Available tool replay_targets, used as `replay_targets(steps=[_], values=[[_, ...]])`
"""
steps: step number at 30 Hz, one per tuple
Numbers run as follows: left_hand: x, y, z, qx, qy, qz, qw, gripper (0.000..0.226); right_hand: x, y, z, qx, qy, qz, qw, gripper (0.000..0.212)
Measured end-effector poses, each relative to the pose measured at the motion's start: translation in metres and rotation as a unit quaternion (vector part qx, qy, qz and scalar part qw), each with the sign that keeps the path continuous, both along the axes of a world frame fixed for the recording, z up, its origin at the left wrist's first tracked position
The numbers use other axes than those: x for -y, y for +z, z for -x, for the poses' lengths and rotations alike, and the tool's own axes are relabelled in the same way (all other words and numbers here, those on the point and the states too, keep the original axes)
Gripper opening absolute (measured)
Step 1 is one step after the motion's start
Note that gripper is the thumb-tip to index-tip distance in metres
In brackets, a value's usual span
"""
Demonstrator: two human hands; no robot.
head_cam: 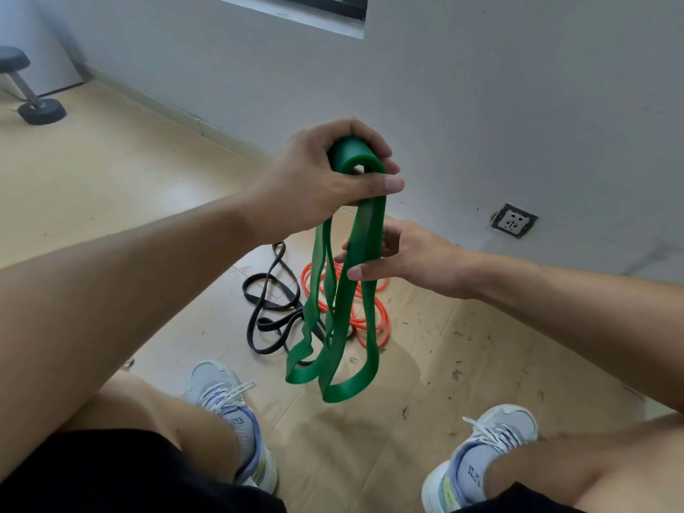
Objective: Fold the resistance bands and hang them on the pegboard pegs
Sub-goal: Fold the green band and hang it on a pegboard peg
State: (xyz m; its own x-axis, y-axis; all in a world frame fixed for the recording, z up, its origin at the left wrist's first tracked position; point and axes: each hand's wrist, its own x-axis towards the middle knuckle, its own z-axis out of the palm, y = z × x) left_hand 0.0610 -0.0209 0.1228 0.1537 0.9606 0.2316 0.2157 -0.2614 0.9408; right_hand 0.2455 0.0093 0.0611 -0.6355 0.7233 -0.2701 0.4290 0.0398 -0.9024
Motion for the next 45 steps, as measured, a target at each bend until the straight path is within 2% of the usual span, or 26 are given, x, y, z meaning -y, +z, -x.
replay_targets(steps=[15, 25, 31, 35, 40, 45], values=[[-0.001, 0.001, 0.009, -0.014, -0.031, 0.021, 0.999, 0.034, -0.004, -0.002, -0.014, 0.023, -0.032, -0.057, 0.998, 0.03], [-0.001, 0.0, 0.006, -0.054, -0.032, 0.015, 0.998, 0.028, 0.001, -0.002, -0.007, 0.066, -0.001, -0.072, 0.995, 0.035], [0.0, 0.0, 0.006, -0.045, -0.033, 0.022, 0.998, 0.026, 0.003, -0.001, -0.003, 0.069, 0.007, -0.065, 0.995, 0.037], [0.001, 0.004, 0.007, -0.084, -0.038, 0.028, 0.995, 0.031, 0.001, -0.003, -0.003, 0.077, 0.034, -0.06, 0.995, 0.026], [0.005, 0.008, 0.013, -0.136, -0.044, 0.033, 0.989, 0.033, 0.0, -0.004, -0.008, 0.08, 0.058, -0.037, 0.994, 0.027], [0.005, 0.009, 0.013, -0.143, -0.04, 0.034, 0.988, 0.032, -0.001, -0.002, -0.009, 0.083, 0.051, -0.04, 0.994, 0.023]])
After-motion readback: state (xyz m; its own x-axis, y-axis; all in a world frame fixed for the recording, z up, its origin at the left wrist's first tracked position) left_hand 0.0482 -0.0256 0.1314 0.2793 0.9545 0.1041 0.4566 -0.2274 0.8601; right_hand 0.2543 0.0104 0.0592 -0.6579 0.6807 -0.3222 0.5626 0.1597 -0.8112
